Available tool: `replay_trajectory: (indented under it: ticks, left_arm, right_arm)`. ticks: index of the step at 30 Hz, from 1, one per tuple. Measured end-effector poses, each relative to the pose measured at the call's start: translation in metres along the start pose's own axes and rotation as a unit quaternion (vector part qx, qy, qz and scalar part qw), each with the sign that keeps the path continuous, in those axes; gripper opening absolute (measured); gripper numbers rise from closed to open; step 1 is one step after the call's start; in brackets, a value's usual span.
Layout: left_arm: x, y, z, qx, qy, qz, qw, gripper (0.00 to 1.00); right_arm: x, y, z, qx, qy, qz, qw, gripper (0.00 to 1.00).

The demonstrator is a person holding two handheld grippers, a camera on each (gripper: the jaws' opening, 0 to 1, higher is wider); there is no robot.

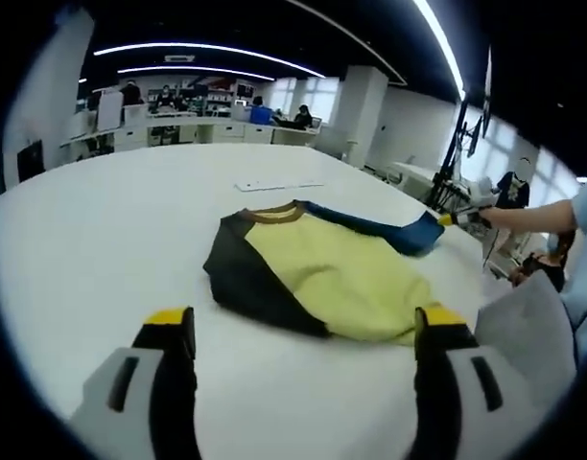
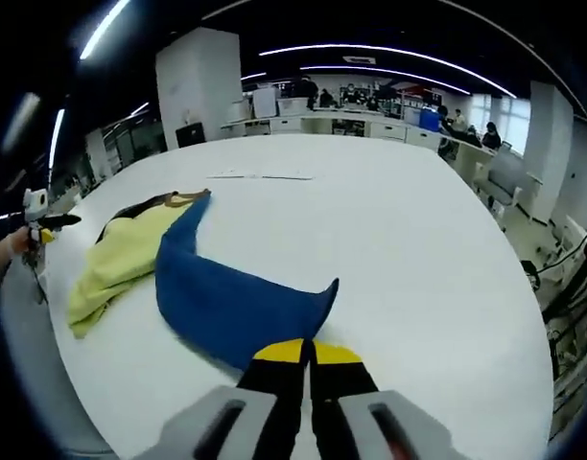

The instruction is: Fold the garment on the visible template until the final outline fits inside the template.

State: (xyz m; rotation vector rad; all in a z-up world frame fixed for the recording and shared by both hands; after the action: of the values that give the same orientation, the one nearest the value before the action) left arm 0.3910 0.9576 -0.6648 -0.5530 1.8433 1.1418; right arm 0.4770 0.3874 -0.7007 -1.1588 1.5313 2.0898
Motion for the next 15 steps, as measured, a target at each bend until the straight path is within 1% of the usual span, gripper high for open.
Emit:
replay_trajectory:
  ticks: [2,6,9,15]
  left_arm:
    - [0.005,-0.001,0.0,-0.003,0.0,0.006,1.0,0.92]
    - [0.008,-0.002,-0.001,-0.006,0.007,0.013,0.9999,0.92]
    - [0.009,-0.003,0.0,-0.01,0.009,0.015,0.9998,0.91]
    - [0.006,-0.008,0.001,-0.014,0.014,0.018,0.9996,0.91]
  right_arm:
    - [-0.001,0.0,-0.006,0.01,0.0,-0.001,1.0,0.0]
    - [-0.005,0.0,-0.019,0.029,-0.006,-0.002,0.9996,0.0]
    - [-0.011,-0.001,-0.032,0.041,-0.012,-0.007,0.9991,0.0]
    - [-0.016,-0.011,-0.052,0.054,-0.011,0.0,0.9985,0.0]
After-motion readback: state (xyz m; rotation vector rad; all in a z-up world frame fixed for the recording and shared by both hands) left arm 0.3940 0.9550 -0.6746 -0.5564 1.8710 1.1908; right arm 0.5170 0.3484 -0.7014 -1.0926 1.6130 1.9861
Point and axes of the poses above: the point that each gripper's makers call its tool centre point, and the gripper's own axes: y roughly backward along the fingers, z roughly to its left, x roughly out of its underside, the point moved 4 cm from there along y, roughly backward along the fingers, and after that the axes turned 6 degrees about -x, right-handed, at the moved point
